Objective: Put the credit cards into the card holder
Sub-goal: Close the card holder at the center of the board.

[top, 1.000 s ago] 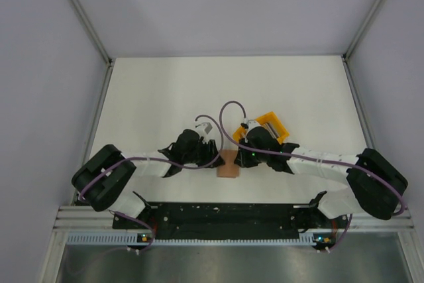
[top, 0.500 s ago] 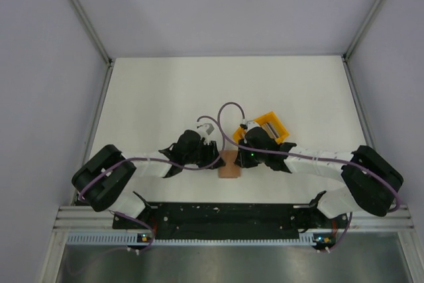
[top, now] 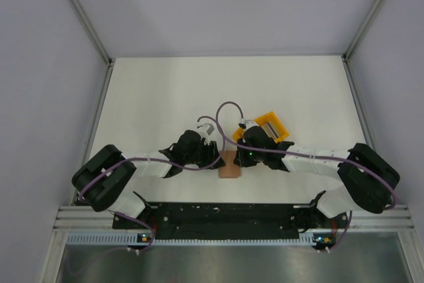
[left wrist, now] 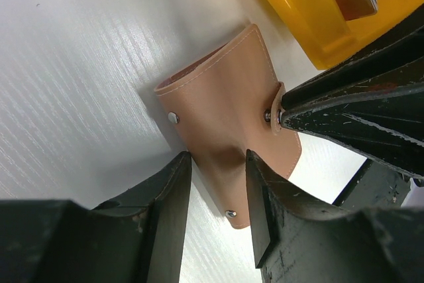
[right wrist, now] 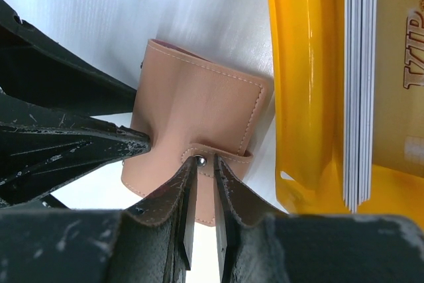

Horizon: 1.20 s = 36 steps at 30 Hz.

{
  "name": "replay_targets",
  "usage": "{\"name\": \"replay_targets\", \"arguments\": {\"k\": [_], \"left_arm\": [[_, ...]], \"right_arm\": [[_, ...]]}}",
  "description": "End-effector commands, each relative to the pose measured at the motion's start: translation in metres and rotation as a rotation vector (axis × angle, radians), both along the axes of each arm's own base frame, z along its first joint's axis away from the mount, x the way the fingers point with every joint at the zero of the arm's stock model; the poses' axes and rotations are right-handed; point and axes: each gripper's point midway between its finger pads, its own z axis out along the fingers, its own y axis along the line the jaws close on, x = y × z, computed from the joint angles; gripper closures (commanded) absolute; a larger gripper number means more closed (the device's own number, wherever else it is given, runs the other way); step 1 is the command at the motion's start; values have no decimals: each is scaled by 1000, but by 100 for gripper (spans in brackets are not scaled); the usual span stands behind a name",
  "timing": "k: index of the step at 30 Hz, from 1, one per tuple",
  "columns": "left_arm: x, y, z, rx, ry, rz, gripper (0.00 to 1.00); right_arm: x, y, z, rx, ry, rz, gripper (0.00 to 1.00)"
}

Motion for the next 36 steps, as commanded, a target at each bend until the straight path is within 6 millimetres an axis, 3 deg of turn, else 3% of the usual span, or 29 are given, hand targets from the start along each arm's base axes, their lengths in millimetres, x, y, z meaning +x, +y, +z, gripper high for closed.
{"name": "replay_targets", "arguments": {"k": [1, 18, 36], "left_arm": [[-5, 6, -9, 54, 14, -9, 57], [-9, 4, -12, 56, 19, -29, 57], [-10, 5, -15, 60, 20, -36, 57]], "right_arm": [[11, 10, 11, 21, -46, 3, 84], [16, 15, 13, 30, -52, 1, 85], [21, 2, -14, -122, 7, -47, 88]]}}
